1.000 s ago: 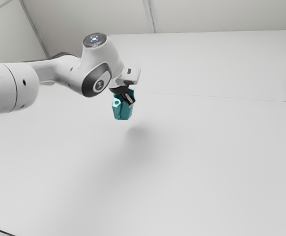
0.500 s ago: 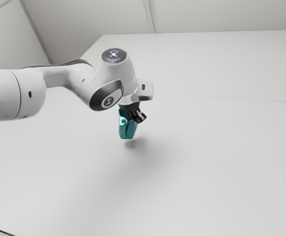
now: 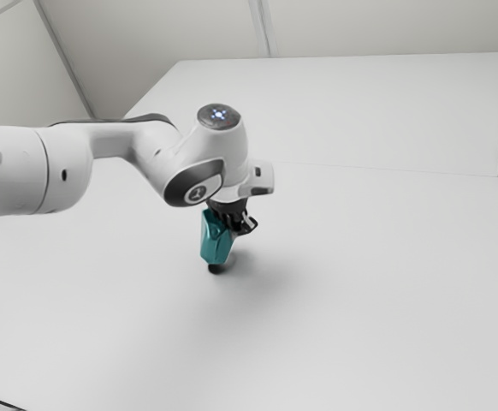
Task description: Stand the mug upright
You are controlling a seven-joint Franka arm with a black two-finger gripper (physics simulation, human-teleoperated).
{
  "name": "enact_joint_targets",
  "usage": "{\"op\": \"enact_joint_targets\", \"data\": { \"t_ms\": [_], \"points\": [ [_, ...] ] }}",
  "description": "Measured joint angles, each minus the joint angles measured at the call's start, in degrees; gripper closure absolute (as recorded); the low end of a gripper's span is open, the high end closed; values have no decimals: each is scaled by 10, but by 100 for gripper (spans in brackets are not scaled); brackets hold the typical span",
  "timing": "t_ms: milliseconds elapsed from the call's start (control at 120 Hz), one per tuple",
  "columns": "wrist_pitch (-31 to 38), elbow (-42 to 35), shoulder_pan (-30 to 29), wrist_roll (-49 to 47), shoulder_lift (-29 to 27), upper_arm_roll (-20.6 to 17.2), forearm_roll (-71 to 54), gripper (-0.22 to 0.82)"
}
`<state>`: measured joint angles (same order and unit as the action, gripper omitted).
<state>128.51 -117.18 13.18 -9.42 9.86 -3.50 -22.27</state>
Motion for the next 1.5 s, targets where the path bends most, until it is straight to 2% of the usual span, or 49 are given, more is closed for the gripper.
{"op": "enact_joint_targets", "data": {
  "t_ms": [392,433,600,958,1267,1500],
  "points": [
    [-11,0,7,-51,12,0,-21,77],
    [-13,0,7,-55,12,0,-21,73],
    [-18,1,10,-69,11,0,-19,49],
    [-35,2,11,-92,-15,0,-18,14],
    [-67,10,14,-107,-78,7,20,3],
    [-189,148,3,-100,-78,20,87,1]
  ]
}}
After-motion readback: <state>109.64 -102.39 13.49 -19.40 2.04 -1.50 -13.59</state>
